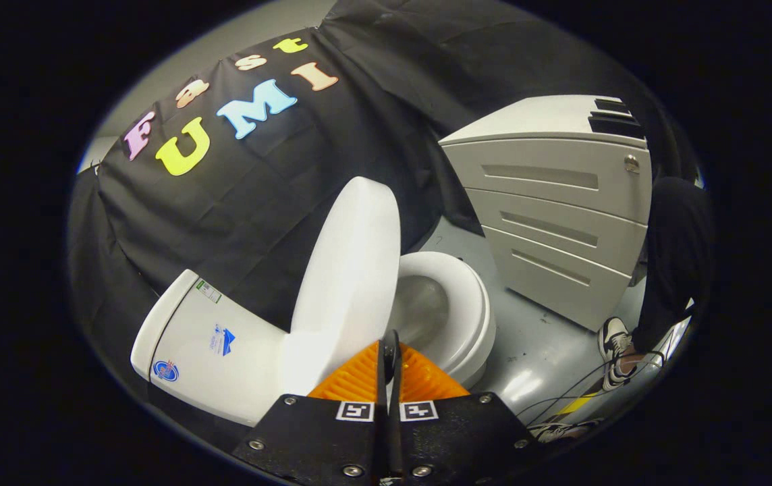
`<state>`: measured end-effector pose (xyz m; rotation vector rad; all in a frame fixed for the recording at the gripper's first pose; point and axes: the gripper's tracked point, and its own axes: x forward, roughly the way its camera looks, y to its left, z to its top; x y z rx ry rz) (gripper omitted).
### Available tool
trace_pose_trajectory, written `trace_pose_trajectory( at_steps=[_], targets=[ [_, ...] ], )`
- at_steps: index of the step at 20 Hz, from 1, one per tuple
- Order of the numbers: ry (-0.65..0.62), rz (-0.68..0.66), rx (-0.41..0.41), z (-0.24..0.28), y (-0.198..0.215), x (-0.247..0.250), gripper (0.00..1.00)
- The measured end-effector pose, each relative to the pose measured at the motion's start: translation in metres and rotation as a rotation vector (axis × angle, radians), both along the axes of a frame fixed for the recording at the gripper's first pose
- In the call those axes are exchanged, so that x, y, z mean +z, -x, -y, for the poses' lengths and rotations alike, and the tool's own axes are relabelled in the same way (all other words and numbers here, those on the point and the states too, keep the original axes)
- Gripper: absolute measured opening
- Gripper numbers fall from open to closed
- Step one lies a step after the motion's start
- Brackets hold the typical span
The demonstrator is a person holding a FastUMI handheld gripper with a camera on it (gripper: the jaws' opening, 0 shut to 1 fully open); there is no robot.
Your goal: Open the toilet lid.
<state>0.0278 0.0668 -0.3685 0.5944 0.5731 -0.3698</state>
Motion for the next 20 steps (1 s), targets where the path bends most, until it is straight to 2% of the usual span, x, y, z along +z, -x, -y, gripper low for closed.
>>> trace_pose_trajectory(
  at_steps=[6, 11, 20],
  targets=[
    [0.134, -0.015, 0.026, -0.018, -0.006, 0.027, 0.00],
    [0.302, -0.011, 0.100, -0.042, -0.013, 0.054, 0.00],
    [0.451, 0.030, 0.178, -0.086, -0.024, 0.092, 0.00]
  ],
)
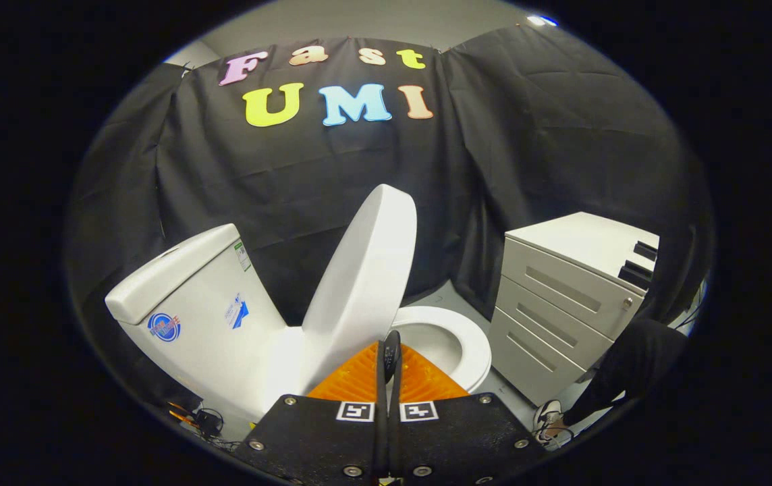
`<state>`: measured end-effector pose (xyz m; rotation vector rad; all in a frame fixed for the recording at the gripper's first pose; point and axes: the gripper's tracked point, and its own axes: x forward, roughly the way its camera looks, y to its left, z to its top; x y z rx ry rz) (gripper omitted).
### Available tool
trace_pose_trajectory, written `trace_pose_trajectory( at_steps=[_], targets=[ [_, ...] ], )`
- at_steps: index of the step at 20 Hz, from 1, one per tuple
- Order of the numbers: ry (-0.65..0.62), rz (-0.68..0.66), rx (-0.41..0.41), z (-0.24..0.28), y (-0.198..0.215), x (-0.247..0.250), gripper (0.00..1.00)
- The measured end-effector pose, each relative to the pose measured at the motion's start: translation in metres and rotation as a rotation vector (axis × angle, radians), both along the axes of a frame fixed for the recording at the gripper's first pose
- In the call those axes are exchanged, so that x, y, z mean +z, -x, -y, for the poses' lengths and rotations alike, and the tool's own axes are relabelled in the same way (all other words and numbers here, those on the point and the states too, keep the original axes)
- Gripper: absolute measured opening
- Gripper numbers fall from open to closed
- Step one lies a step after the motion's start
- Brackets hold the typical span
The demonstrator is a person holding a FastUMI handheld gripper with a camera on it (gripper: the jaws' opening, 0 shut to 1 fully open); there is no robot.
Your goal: Open the toilet lid.
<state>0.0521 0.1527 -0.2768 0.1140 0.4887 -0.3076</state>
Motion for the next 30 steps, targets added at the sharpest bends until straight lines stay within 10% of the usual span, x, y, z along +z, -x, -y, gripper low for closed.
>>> trace_pose_trajectory(
  at_steps=[30],
  targets=[
    [0.281, 0.073, 0.347, -0.185, -0.030, 0.052, 0.00]
  ],
)
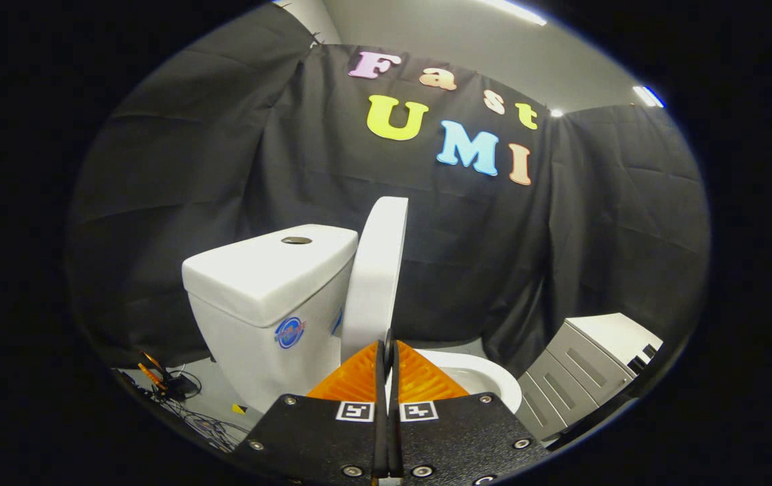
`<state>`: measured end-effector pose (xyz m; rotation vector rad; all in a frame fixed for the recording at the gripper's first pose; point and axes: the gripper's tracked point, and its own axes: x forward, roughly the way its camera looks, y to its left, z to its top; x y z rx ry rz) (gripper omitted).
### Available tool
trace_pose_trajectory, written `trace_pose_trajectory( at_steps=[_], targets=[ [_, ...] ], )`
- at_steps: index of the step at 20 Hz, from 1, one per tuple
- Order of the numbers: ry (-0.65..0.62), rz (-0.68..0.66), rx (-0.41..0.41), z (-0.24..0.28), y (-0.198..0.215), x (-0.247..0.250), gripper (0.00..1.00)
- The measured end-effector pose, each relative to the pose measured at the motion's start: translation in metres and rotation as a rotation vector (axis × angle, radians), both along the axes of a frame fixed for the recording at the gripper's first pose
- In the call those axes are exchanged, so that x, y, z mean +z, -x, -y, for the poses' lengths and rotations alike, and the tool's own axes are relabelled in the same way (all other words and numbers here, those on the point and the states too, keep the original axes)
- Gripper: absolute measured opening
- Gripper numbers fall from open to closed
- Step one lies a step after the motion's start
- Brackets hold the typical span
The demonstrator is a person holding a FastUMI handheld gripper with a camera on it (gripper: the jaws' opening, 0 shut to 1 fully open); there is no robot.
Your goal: Open the toilet lid.
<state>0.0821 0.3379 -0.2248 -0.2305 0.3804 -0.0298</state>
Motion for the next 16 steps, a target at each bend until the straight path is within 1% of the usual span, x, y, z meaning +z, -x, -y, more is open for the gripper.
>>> trace_pose_trajectory(
  at_steps=[4, 6, 8, 16],
  targets=[
    [0.038, -0.009, 0.066, -0.025, -0.004, -0.003, 0.00],
    [0.063, -0.015, 0.079, -0.029, -0.002, -0.002, 0.00],
    [0.047, -0.016, 0.090, -0.035, -0.001, -0.004, 0.00],
    [0.034, -0.020, 0.089, -0.035, -0.002, -0.002, 0.00]
  ],
)
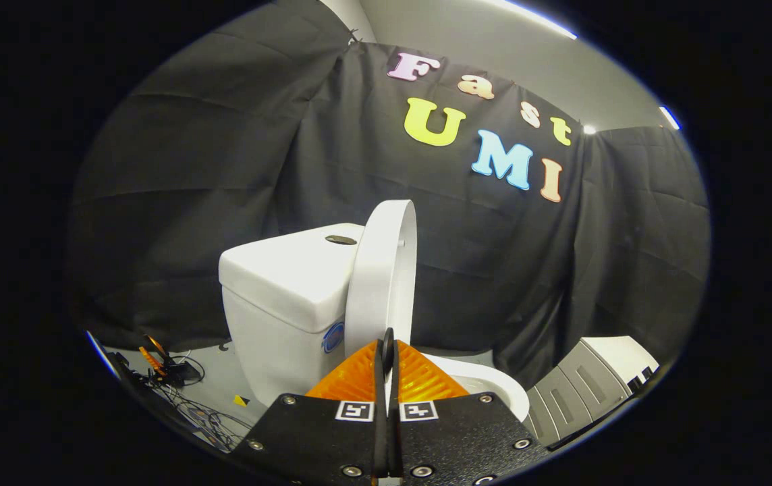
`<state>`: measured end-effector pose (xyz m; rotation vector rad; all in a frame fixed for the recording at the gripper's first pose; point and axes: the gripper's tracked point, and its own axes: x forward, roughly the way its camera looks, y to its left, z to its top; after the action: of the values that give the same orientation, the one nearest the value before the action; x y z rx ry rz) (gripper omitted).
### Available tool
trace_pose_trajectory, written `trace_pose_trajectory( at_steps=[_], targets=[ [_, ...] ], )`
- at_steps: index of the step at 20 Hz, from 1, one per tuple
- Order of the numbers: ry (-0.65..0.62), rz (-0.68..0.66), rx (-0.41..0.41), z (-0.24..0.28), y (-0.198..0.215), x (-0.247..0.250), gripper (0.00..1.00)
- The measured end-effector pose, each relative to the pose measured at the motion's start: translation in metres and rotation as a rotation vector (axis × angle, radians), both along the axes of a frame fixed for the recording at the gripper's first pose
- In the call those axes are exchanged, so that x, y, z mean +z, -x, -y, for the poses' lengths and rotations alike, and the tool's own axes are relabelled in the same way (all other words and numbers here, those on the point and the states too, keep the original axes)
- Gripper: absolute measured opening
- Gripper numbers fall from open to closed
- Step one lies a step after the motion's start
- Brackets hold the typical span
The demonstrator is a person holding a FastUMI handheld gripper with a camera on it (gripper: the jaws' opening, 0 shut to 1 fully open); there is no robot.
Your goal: Open the toilet lid.
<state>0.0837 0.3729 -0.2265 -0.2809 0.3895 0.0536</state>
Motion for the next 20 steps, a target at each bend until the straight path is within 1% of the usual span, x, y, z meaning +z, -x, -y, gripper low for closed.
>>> trace_pose_trajectory(
  at_steps=[3, 5, 6, 8, 10, 11, 15, 16, 18, 20],
  targets=[
    [-0.031, -0.013, 0.008, -0.004, -0.002, 0.000, 0.00],
    [-0.065, -0.033, 0.037, -0.011, 0.003, 0.001, 0.07],
    [-0.080, -0.032, 0.036, -0.012, 0.003, 0.004, 0.14],
    [-0.158, -0.051, 0.054, -0.021, 0.013, 0.003, 0.38],
    [-0.232, -0.080, 0.104, -0.035, 0.020, 0.010, 0.76],
    [-0.249, -0.086, 0.108, -0.033, 0.025, 0.013, 0.95],
    [-0.295, -0.055, 0.119, -0.009, 0.029, 0.048, 0.95],
    [-0.314, -0.056, 0.144, -0.006, 0.030, 0.056, 0.95],
    [-0.367, -0.038, 0.227, -0.009, 0.034, 0.078, 0.96],
    [-0.393, 0.017, 0.256, 0.013, 0.036, 0.108, 0.95]
  ],
)
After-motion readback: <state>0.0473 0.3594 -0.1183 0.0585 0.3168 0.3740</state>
